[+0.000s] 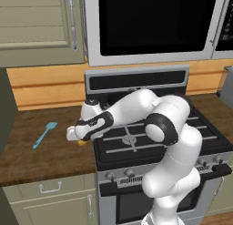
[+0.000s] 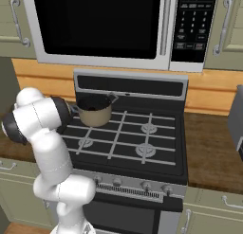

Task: Put the squash and avocado in the pot. Retrieve the spatula and lightly stir the vegetables in the pot.

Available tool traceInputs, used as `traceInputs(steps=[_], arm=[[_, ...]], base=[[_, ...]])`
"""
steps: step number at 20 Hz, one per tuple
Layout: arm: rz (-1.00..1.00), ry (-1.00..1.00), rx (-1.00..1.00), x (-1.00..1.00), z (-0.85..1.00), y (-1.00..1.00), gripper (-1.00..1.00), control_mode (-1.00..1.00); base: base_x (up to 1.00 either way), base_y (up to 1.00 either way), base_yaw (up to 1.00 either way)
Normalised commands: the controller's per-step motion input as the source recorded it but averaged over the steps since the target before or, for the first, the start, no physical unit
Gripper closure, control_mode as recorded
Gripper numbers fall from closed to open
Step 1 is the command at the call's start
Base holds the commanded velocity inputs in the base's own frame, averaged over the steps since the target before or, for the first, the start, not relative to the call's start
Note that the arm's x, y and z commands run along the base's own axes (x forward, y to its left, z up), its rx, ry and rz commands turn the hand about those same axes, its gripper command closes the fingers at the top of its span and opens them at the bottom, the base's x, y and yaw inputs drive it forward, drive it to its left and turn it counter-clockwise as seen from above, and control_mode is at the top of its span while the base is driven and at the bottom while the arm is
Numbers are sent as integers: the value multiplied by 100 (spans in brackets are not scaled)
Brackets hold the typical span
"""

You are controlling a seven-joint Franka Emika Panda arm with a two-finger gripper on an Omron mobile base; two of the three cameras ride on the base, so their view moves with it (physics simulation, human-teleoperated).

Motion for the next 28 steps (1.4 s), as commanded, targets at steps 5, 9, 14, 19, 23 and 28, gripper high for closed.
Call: traceInputs(steps=[5, 9, 14, 19, 23, 28], arm=[[0, 0, 0, 30, -9, 10, -100, -100], [0, 0, 0, 12, -18, 7, -100, -100], [0, 1, -2, 1, -11, 3, -100, -100], [0, 0, -3, 0, -7, 0, 100, -100], [0, -11, 0, -19, 6, -2, 100, -100], [0, -42, -1, -43, 95, -58, 100, -100]], base=[[0, 0, 0], [0, 0, 0], [0, 0, 0], [0, 0, 0], [0, 0, 0], [0, 0, 0]])
